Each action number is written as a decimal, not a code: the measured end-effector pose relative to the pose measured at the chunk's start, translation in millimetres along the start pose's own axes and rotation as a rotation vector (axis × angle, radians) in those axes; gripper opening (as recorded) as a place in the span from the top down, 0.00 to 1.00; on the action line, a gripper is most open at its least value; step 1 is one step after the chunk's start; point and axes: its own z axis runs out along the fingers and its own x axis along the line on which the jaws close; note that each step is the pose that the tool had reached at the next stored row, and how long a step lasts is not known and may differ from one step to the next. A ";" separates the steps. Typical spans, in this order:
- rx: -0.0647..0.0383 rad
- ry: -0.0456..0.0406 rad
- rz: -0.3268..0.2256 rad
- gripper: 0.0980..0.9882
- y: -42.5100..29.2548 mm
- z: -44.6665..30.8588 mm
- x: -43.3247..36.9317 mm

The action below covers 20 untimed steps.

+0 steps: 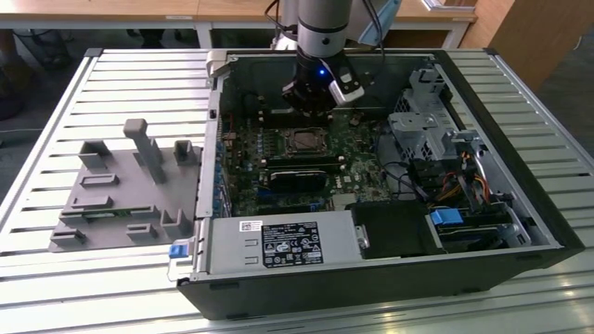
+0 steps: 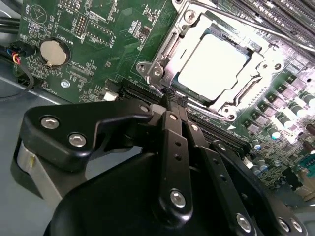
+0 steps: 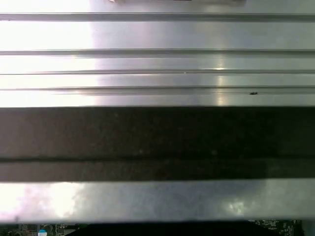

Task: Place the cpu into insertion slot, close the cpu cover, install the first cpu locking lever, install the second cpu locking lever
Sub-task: 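Install the first cpu locking lever, then install the second cpu locking lever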

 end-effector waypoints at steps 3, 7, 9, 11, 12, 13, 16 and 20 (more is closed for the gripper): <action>0.000 0.0000 0.000 0.99 -1.0 -0.1 -0.4; 0.000 0.0000 0.000 0.99 -2.0 -0.1 -1.1; 0.000 0.0000 0.000 0.99 -2.5 -0.1 -1.3; 0.000 0.0001 0.000 0.99 -3.1 -0.2 -1.4; 0.000 0.0000 0.000 0.99 -3.4 -0.2 -1.5; 0.000 0.0000 0.000 0.99 -3.8 -0.2 -1.6; 0.000 0.0000 0.000 0.99 -5.4 -0.2 -1.9; 0.000 0.0000 0.000 0.99 -7.8 -0.4 -2.1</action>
